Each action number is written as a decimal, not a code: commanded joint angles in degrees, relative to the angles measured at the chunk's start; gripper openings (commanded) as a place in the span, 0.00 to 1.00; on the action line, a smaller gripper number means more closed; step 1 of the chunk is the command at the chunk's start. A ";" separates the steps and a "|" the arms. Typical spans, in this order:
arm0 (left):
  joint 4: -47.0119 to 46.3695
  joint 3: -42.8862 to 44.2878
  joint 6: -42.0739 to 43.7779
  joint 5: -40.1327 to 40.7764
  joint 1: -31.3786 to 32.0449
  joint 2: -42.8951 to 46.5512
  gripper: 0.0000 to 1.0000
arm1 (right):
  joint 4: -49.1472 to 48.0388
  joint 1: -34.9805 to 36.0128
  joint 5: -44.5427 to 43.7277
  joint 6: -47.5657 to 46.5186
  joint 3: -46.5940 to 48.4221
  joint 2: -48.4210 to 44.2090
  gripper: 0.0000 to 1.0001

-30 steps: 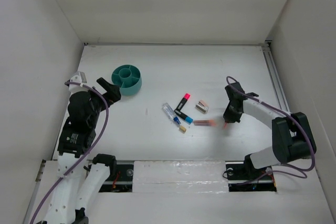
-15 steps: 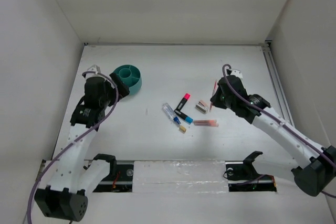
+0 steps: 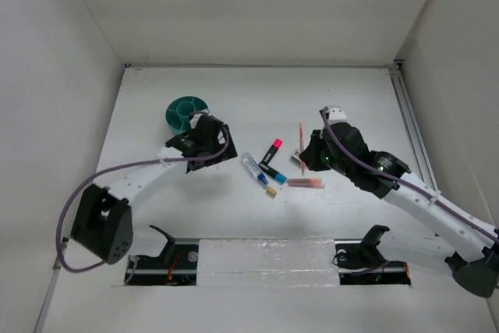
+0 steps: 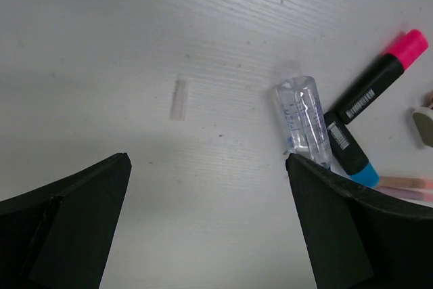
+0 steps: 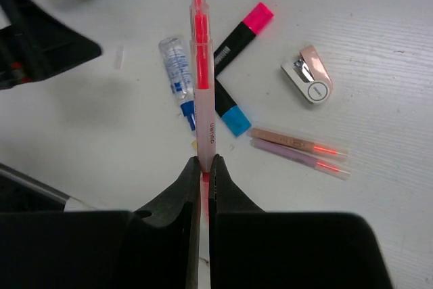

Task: Sort the stationery into containers
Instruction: Close the pen cap on the pen.

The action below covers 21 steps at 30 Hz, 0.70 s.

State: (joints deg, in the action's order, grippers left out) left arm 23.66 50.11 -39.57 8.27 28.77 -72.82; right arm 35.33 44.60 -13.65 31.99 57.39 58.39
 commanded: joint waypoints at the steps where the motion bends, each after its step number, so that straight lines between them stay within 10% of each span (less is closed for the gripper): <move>1: -1.42 4.38 -3.41 7.27 3.83 -7.32 1.00 | -3.34 0.93 2.40 -3.33 -0.17 -3.71 0.00; 21: -8.02 3.24 -1.38 9.92 4.10 -18.94 0.68 | -0.87 1.98 6.79 -3.34 -3.50 -15.15 0.00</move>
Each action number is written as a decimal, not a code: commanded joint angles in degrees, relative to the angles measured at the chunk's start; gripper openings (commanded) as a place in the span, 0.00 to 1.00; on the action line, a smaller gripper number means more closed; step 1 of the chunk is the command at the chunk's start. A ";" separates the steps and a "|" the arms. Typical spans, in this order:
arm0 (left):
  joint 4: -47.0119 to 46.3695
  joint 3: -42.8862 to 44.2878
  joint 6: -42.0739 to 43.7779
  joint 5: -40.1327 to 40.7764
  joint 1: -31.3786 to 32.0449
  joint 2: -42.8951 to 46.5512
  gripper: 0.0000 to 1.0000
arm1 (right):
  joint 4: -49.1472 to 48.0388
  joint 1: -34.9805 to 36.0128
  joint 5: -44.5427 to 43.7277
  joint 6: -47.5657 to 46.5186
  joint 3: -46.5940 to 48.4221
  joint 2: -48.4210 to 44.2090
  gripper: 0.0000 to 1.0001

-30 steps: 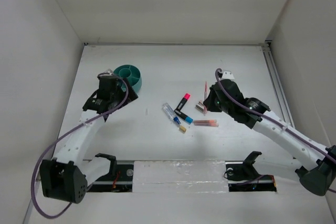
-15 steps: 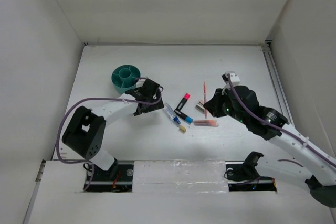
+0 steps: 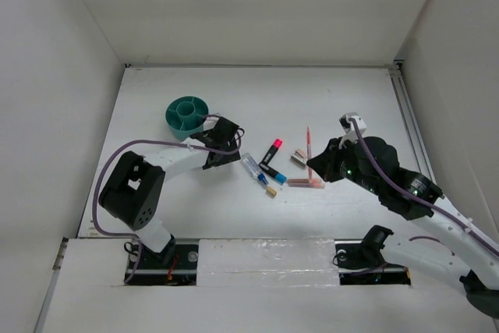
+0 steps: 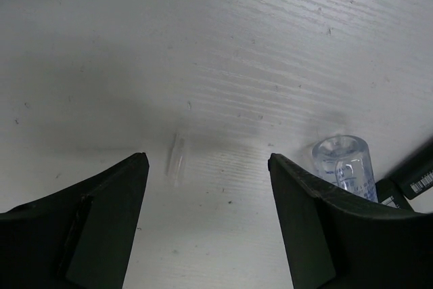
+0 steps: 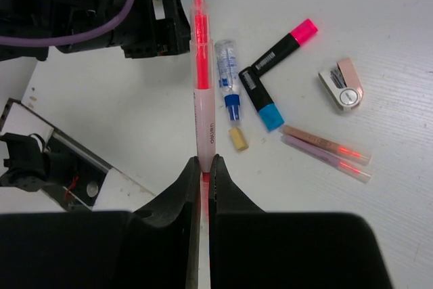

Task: Sort the stationery into containers
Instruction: Close the pen cap on the pen.

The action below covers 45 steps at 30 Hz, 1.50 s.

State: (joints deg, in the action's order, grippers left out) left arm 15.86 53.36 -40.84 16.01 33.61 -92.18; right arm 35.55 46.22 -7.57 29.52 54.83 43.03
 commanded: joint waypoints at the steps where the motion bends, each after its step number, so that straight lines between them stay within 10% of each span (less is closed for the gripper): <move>1: -0.21 -0.62 -0.12 2.18 -0.73 0.42 0.68 | -1.10 0.37 1.24 -0.87 -0.95 0.22 0.00; 17: -1.97 -3.18 -0.64 1.74 -2.67 -2.21 0.38 | -0.04 0.37 1.16 -0.34 -1.57 -0.93 0.00; 45: 4.00 -4.94 -1.70 1.04 -0.82 -3.36 0.34 | -2.23 0.37 1.16 0.19 -2.62 -0.40 0.00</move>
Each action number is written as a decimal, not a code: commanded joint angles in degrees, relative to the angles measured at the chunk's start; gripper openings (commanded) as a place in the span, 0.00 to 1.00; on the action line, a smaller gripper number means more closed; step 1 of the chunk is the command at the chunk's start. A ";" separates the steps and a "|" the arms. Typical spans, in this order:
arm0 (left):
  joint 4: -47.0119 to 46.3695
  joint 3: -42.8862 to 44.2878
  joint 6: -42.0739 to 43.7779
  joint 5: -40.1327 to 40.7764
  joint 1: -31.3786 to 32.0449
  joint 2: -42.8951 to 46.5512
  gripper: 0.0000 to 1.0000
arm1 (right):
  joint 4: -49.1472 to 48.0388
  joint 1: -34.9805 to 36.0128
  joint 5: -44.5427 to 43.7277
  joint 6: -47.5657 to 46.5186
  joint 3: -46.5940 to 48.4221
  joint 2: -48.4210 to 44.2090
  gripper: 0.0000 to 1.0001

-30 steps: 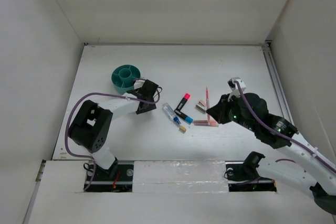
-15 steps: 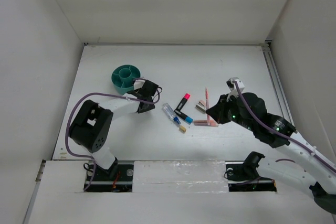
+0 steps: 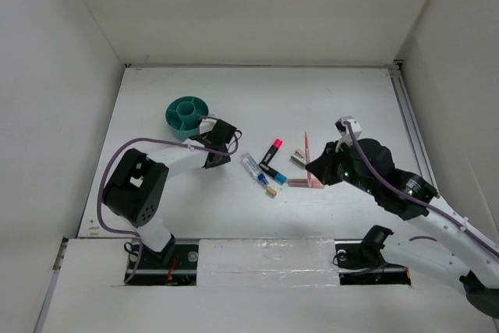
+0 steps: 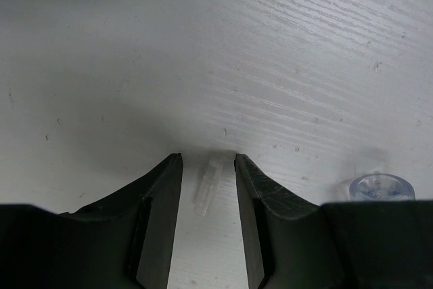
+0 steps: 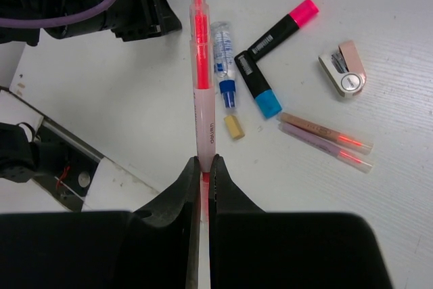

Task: Sort the stationery into containers
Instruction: Close the pen cap on the pen.

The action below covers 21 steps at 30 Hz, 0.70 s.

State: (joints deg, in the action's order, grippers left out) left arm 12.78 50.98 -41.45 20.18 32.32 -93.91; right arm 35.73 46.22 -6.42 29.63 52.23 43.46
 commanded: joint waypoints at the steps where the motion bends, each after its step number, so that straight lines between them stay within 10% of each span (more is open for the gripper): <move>1: 7.09 -2.55 -1.09 -3.66 0.99 -1.63 0.34 | -2.41 0.37 0.00 0.08 -0.54 -0.84 0.00; 21: 10.87 -1.85 -2.32 -2.26 1.00 -2.16 0.34 | -3.47 0.37 -0.09 -0.45 -1.16 -0.84 0.00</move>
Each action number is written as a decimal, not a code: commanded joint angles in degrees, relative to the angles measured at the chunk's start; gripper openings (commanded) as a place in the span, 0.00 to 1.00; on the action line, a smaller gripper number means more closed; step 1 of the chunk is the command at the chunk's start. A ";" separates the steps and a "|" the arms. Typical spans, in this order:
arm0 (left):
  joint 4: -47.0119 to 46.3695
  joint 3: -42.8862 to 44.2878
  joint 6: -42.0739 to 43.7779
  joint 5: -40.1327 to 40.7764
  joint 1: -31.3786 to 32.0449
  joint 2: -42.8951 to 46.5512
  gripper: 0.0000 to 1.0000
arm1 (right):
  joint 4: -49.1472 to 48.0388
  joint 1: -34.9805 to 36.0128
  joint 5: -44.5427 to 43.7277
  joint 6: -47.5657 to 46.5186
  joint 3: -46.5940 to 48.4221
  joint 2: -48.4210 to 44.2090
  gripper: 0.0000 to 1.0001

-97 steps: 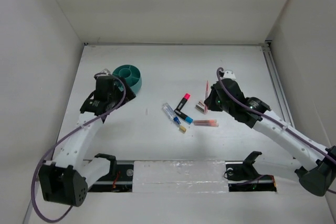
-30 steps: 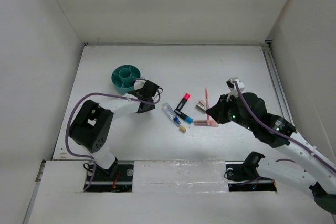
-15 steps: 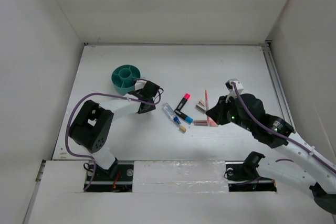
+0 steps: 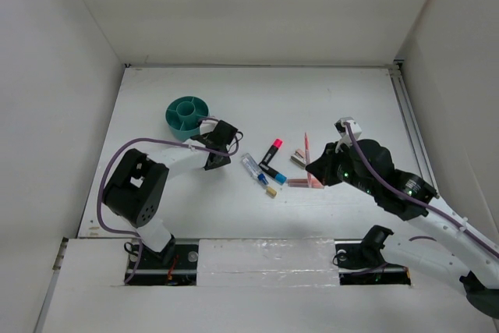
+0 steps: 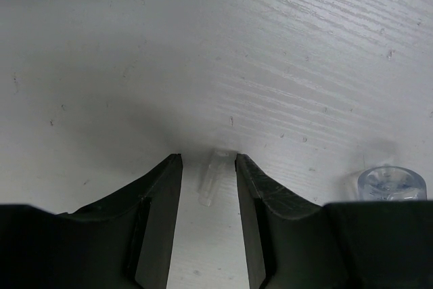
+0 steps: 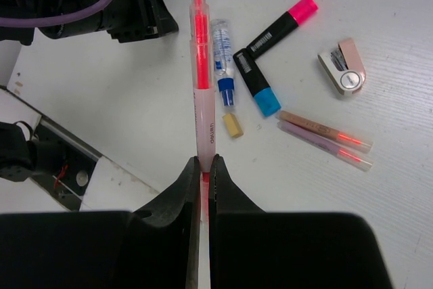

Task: Sort the stationery into containers
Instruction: Close the pen cap on the pen.

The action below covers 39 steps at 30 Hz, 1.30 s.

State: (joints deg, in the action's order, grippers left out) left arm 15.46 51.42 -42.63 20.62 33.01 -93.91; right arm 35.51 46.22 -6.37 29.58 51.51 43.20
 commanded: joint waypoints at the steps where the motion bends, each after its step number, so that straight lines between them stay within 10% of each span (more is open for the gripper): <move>1: 8.18 -2.29 -1.14 -2.69 0.30 -2.16 0.34 | -3.25 0.37 -0.13 -0.40 -0.44 -0.57 0.00; 20: 7.56 -2.29 -1.14 -4.89 0.30 -3.47 0.00 | -3.25 0.37 -0.75 -0.40 -0.44 -0.57 0.00; 29: 6.51 -2.29 -1.14 -4.89 0.30 -0.76 0.00 | -3.25 0.37 -1.28 0.12 -0.44 -0.05 0.00; 39: 5.45 3.42 1.59 -3.66 0.30 22.61 0.00 | -24.67 0.89 23.41 1.87 -9.93 7.40 0.00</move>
State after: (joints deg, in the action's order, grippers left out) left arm 20.64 50.89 -42.30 16.69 33.06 -77.76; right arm 22.74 46.28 7.03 30.02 44.34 47.44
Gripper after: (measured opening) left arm 0.030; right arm 0.067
